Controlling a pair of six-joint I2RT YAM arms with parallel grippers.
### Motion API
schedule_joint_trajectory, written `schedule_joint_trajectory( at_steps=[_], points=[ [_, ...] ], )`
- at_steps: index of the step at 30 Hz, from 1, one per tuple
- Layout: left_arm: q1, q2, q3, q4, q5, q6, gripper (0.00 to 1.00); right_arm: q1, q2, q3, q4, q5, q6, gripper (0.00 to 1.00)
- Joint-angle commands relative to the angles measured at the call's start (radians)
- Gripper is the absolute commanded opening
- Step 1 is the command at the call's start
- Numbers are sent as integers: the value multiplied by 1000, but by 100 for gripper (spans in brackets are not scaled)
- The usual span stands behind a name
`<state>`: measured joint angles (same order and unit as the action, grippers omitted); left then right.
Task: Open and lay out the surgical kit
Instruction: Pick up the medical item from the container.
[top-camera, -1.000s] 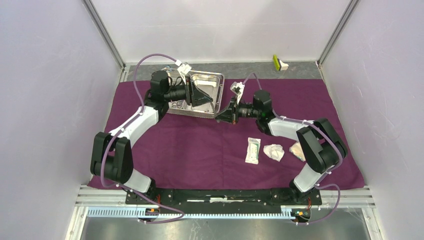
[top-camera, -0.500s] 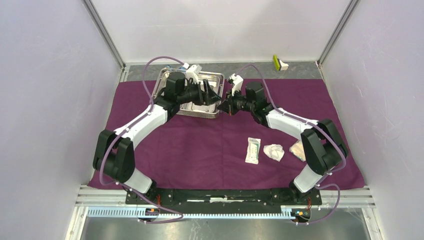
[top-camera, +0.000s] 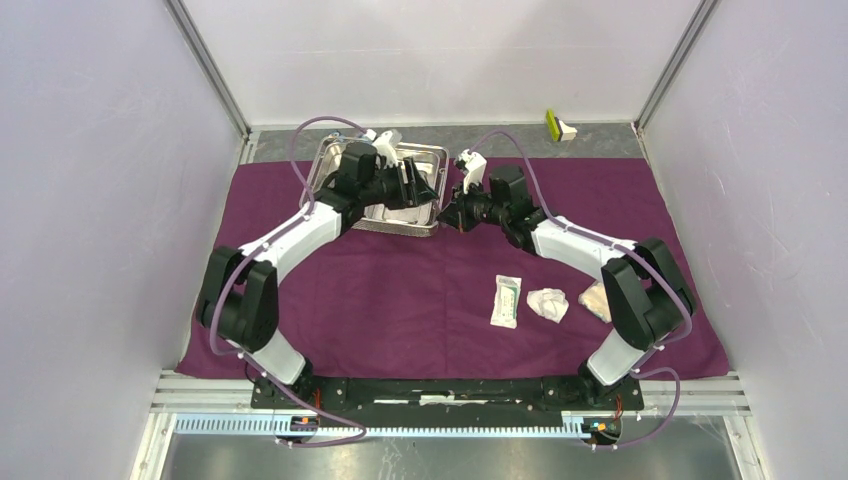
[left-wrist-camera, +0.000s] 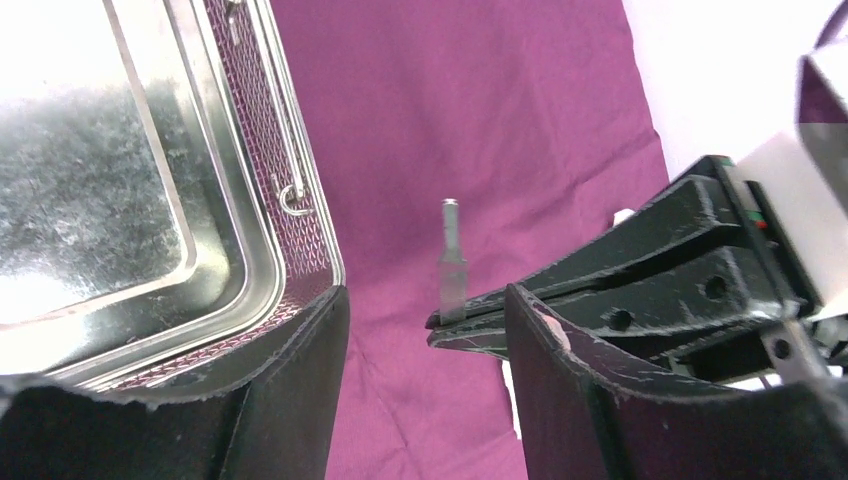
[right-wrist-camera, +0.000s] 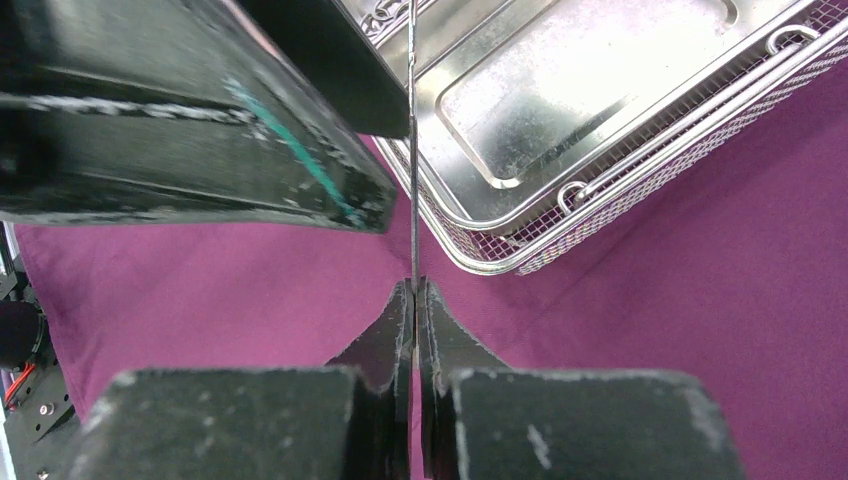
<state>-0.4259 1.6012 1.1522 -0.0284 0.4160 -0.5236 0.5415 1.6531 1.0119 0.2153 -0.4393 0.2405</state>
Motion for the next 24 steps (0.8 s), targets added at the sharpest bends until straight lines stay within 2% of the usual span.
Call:
schedule_joint_trajectory(
  at_steps=[1, 15, 24],
  points=[
    [-6, 34, 34, 24, 13, -78, 63, 2, 1, 28, 39, -2, 15, 0],
    [-22, 61, 36, 72, 27, -115, 45, 2, 16, 17, 51, -1, 20, 0],
    [-22, 83, 48, 75, 35, -113, 39, 2, 10, 4, 59, 0, 22, 0]
  ],
)
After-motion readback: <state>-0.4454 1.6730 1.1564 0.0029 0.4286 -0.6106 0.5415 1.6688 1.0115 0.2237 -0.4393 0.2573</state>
